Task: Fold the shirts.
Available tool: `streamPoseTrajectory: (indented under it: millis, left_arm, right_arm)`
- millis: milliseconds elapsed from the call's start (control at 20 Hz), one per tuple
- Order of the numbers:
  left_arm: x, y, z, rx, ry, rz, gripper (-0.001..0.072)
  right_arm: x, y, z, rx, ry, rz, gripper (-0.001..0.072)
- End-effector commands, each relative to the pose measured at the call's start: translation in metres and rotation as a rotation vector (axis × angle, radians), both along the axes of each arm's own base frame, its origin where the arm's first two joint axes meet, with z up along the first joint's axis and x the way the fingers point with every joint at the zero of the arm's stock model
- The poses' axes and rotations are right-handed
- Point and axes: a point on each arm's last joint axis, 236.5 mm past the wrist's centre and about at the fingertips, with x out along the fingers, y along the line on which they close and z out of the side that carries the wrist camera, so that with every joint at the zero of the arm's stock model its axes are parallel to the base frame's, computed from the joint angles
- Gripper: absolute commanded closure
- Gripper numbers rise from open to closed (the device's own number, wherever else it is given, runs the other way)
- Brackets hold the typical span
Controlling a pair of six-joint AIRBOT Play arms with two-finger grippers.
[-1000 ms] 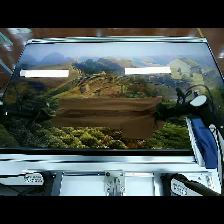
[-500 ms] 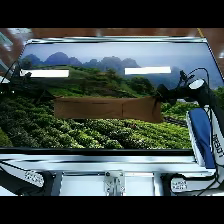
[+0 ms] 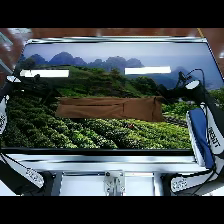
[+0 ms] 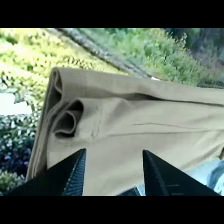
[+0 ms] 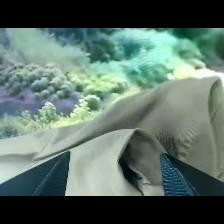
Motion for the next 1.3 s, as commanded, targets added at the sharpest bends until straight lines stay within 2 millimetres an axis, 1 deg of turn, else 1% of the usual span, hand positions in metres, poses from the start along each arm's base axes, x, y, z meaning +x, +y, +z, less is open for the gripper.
streamPoseTrajectory:
  millis: [0, 50, 100, 150, 200, 250, 350, 500, 750, 900, 950, 1050, 1100, 1150, 1250]
  left_arm:
    - [-0.006, 0.013, 0.017, -0.028, 0.031, -0.002, 0.0260]
    - [-0.007, 0.021, 0.026, -0.035, 0.040, 0.008, 0.0260]
    - [-0.009, 0.026, 0.033, -0.039, 0.041, 0.011, 0.0260]
    - [-0.011, 0.030, 0.041, -0.040, 0.035, 0.008, 0.0261]
    - [-0.013, 0.032, 0.046, -0.037, 0.028, 0.006, 0.0261]
    - [-0.014, 0.031, 0.051, -0.036, 0.023, 0.000, 0.0261]
    - [-0.017, 0.024, 0.059, -0.036, 0.019, -0.022, 0.0262]
    - [-0.019, 0.009, 0.064, -0.034, 0.012, -0.063, 0.0262]
    - [-0.019, -0.011, 0.065, -0.033, 0.007, -0.111, 0.0263]
    - [-0.020, -0.020, 0.065, -0.034, 0.008, -0.130, 0.0263]
    - [-0.020, -0.022, 0.065, -0.034, 0.008, -0.135, 0.0263]
    - [-0.020, -0.028, 0.066, -0.037, 0.007, -0.145, 0.0263]
    - [-0.019, -0.032, 0.067, -0.047, 0.003, -0.149, 0.0264]
    - [-0.018, -0.038, 0.070, -0.061, -0.004, -0.153, 0.0274]
    - [-0.016, -0.051, 0.075, -0.087, -0.018, -0.165, 0.0280]
  right_arm:
    - [-0.018, -0.031, 0.019, -0.096, -0.011, 0.070, 0.0040]
    - [-0.030, -0.051, 0.021, -0.146, 0.024, 0.067, 0.0040]
    - [-0.047, -0.071, 0.019, -0.186, 0.084, 0.057, 0.0040]
    - [-0.063, -0.082, 0.014, -0.199, 0.143, 0.064, 0.0040]
    - [-0.078, -0.087, 0.008, -0.182, 0.206, 0.076, 0.0038]
    - [-0.086, -0.089, 0.003, -0.162, 0.239, 0.076, 0.0037]
    - [-0.086, -0.079, -0.008, -0.108, 0.250, 0.093, 0.0037]
    - [-0.072, -0.049, -0.024, 0.019, 0.232, 0.109, 0.0036]
    - [-0.065, -0.014, -0.063, 0.101, 0.274, 0.129, 0.0036]
    - [-0.065, 0.003, -0.074, 0.158, 0.300, 0.126, 0.0038]
    - [-0.065, 0.006, -0.075, 0.164, 0.303, 0.129, 0.0099]
    - [-0.064, 0.008, -0.073, 0.167, 0.294, 0.135, 0.0523]
    - [-0.064, 0.008, -0.069, 0.169, 0.284, 0.142, 0.0640]
    - [-0.061, 0.007, -0.062, 0.168, 0.260, 0.148, 0.0646]
    - [-0.053, 0.006, -0.038, 0.164, 0.189, 0.157, 0.0646]
